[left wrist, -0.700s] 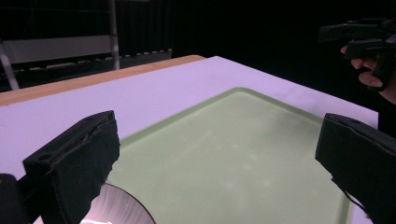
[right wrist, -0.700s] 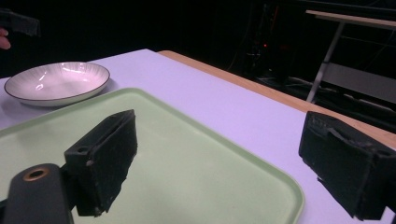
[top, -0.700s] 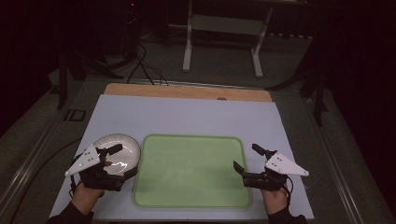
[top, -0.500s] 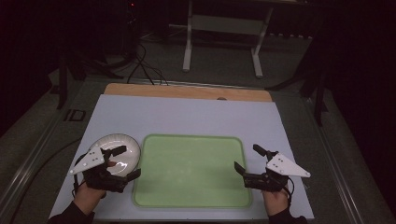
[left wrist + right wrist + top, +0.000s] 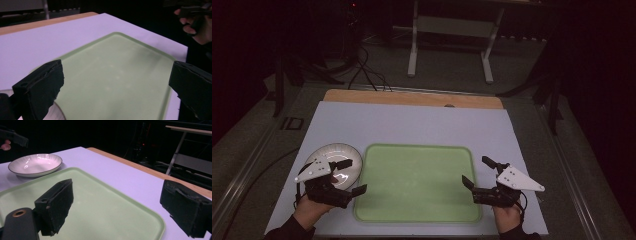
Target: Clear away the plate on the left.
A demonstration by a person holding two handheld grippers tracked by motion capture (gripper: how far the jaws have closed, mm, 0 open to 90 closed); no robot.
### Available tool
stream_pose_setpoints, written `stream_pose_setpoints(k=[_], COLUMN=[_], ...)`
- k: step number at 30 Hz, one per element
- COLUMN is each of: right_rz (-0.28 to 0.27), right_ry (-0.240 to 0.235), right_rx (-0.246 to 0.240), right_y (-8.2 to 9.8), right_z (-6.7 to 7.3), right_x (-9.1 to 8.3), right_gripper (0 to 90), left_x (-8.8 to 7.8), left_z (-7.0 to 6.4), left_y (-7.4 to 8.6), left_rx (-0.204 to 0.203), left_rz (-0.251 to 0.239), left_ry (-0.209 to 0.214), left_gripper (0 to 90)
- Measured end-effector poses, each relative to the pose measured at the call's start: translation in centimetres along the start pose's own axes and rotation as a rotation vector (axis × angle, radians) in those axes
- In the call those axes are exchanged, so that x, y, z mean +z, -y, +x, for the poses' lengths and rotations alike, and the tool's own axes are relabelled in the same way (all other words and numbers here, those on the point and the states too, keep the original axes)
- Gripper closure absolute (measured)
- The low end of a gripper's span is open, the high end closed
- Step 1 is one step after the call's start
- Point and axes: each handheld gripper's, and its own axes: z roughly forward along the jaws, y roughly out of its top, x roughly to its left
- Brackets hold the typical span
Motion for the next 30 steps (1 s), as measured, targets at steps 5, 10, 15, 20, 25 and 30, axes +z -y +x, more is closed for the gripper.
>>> stream_pose_setpoints(k=[5, 10, 15, 20, 25, 30], right_rz=[0.008, 0.007, 0.006, -0.013, -0.023, -0.022], right_ry=[-0.013, -0.027, -0.030, -0.059, -0.058, -0.048], right_rx=[0.001, 0.004, 0.000, 0.011, 0.009, 0.002], right_y=[0.0, 0.0, -0.1, -0.1, -0.1, -0.2], right_z=[0.0, 0.1, 0.2, 0.1, 0.1, 0.1], right_x=[0.1, 0.1, 0.2, 0.1, 0.0, 0.0], right_gripper=[11.4, 11.5, 11.5, 11.8, 11.8, 11.8], left_x=[-0.1, -0.5, -1.0, -1.0, -0.8, -0.8], left_z=[-1.0, -1.8, -2.1, -2.1, -1.9, -1.6], left_y=[-1.1, -2.4, -4.0, -5.2, -6.3, -7.3], left_rx=[0.034, 0.060, 0.098, 0.125, 0.128, 0.143], left_rz=[0.020, 0.026, 0.027, 0.043, 0.067, 0.077], left_ry=[0.027, 0.049, 0.052, 0.052, 0.056, 0.037], left_gripper=[0.0, 0.0, 0.0, 0.0, 0.0, 0.0])
